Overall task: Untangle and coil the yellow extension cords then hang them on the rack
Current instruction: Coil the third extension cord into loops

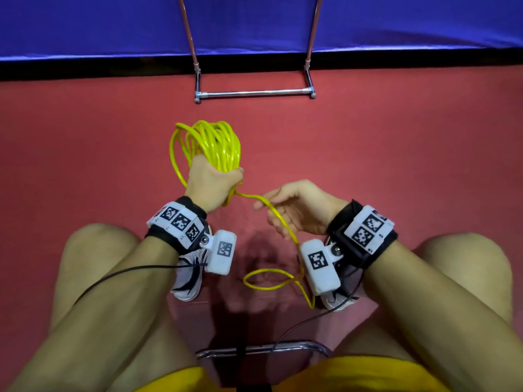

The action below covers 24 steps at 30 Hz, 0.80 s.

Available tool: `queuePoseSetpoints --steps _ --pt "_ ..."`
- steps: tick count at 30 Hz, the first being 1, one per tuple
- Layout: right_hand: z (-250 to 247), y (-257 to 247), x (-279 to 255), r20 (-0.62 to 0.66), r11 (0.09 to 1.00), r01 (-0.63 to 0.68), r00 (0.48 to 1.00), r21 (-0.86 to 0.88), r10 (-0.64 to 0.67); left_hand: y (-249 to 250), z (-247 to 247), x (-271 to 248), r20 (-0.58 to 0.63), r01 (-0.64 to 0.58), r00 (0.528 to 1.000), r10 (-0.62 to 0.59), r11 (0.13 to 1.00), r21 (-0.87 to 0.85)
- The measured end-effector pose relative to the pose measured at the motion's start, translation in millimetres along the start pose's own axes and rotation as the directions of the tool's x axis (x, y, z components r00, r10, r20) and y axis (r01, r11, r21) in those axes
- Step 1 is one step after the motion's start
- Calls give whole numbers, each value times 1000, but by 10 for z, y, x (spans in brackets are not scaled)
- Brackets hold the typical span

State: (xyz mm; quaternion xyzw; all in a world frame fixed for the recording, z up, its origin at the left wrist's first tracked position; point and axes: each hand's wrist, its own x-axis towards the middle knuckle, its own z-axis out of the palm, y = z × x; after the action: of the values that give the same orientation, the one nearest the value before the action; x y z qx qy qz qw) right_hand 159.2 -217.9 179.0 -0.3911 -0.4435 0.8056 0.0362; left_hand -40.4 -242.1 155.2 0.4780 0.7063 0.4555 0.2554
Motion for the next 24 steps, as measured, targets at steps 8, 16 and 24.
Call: queuePoseSetpoints --steps 8,16,24 --pt "168 -292 -211 61 694 243 959 -678 -276 18 151 -219 548 290 823 -149 940 -180" --pt "-136 -390 -137 -220 443 111 745 -890 -630 10 211 -495 856 603 516 -38 726 -331" --pt "-700 -62 156 -438 905 268 806 -330 -398 150 -216 -366 740 675 668 76 358 -645"
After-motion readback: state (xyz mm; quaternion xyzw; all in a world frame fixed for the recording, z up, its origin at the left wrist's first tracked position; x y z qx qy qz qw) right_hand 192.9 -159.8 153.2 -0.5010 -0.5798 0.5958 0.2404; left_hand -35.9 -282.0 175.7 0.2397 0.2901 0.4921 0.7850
